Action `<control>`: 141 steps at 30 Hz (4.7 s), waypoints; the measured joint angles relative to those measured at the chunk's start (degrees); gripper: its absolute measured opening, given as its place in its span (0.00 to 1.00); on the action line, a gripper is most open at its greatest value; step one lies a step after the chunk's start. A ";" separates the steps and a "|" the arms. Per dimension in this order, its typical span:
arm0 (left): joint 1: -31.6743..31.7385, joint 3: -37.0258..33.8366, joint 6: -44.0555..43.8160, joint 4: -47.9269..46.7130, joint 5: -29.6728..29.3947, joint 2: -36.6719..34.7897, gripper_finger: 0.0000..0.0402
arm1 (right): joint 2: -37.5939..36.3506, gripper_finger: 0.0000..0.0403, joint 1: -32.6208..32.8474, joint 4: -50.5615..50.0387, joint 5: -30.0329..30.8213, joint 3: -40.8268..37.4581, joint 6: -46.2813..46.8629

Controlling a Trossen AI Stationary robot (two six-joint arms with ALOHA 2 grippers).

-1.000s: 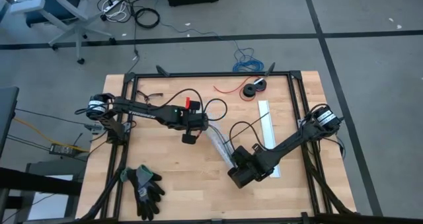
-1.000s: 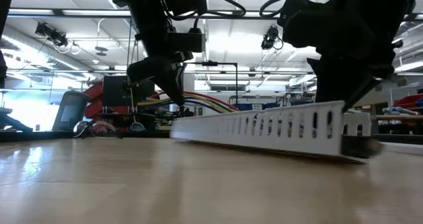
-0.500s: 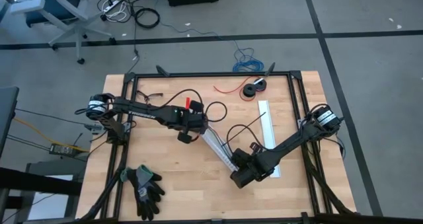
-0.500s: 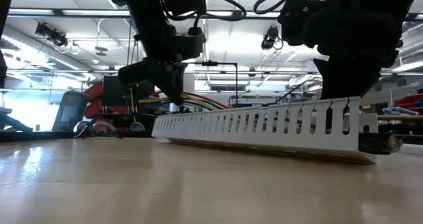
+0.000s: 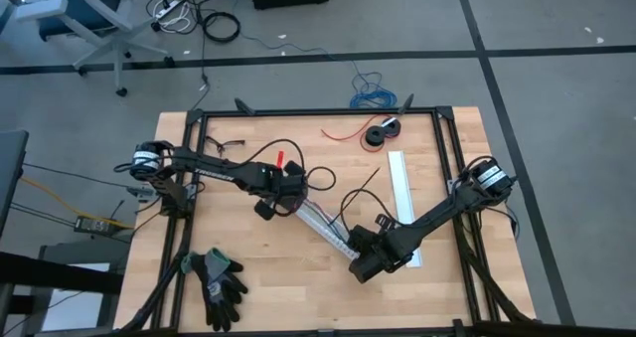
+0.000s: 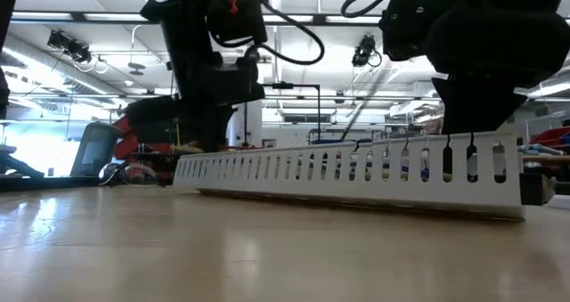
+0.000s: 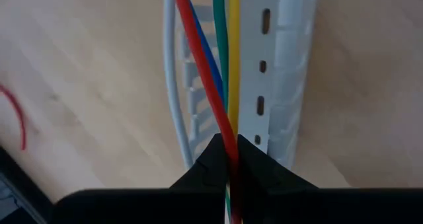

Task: Ziptie cables
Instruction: Put the zip tied cable wires into the white cable duct

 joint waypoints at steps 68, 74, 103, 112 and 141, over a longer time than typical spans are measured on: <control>6.15 -4.25 -20.53 0.21 10.92 -12.08 0.35 | 0.34 0.00 -1.37 -14.44 4.97 3.34 -0.36; 6.14 -7.65 -22.25 5.09 12.28 -12.15 0.35 | 0.31 0.01 -4.37 -13.03 9.52 3.52 -6.01; -2.71 -8.08 -27.54 16.99 18.81 -9.41 0.35 | -6.25 0.28 13.36 -28.15 13.62 4.11 38.07; -7.32 -8.08 -31.64 33.26 18.81 0.38 0.35 | -6.25 0.28 19.45 -29.41 11.65 4.09 55.75; -1.31 2.06 -34.08 57.58 3.03 20.00 0.35 | -6.25 0.27 15.89 -30.80 11.98 4.07 52.52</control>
